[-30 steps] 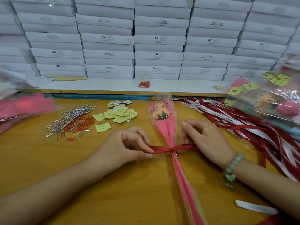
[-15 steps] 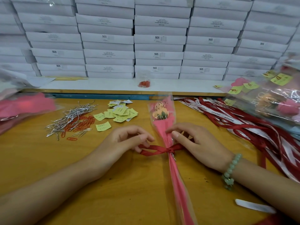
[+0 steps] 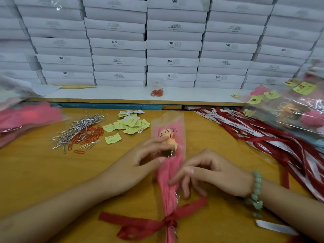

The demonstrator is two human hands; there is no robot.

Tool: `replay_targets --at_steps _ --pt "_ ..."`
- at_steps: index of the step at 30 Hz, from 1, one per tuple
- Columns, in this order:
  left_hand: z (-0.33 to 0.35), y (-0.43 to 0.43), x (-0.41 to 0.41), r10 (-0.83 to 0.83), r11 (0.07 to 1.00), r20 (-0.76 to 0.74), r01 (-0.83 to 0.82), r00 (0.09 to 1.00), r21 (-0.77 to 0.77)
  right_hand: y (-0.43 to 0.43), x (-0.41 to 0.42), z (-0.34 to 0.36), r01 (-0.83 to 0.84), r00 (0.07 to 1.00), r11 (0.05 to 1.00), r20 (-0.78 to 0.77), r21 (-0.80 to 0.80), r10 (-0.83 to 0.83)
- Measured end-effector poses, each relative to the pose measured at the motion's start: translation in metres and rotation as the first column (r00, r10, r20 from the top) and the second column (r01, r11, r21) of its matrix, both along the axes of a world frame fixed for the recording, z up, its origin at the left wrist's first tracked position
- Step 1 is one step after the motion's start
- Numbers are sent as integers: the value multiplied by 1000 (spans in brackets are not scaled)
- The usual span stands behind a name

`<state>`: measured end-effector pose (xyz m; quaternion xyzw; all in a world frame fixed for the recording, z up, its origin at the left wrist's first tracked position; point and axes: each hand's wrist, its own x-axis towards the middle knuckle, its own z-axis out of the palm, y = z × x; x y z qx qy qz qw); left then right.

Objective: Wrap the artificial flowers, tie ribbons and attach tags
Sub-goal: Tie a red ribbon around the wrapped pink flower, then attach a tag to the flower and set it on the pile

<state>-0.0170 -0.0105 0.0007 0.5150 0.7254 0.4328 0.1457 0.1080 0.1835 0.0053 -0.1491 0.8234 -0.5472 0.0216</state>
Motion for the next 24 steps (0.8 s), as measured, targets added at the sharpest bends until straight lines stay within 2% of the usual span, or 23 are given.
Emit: replay_targets --at_steps 3,6,8,10,12,18,21,24 --pt "-1 0 1 -42 998 -84 39 996 -41 2 -1 1 -18 1000 994 14 -106 20" --pt "1 -2 3 -70 997 -78 69 994 -19 8 -5 1 269 954 952 -97 -145 -284" --pt "1 -3 5 -104 995 -70 104 992 5 13 -8 1 482 847 860 -161 -170 -507" --pt "1 -4 7 -124 991 -60 127 990 45 17 -10 2 606 752 778 -202 -163 -628" --pt "1 -5 9 -140 987 -40 143 989 71 21 -11 2 654 719 747 -208 -120 -663" --pt "8 -8 11 -127 986 -134 139 983 89 23 -16 -3 635 772 766 -113 100 -626" --pt "24 -9 0 88 977 -250 -35 964 211 24 -17 -5 598 801 784 -97 168 -591" --pt "46 -17 -33 390 861 -116 -316 914 398 25 -17 -6 580 814 786 -111 216 -570"
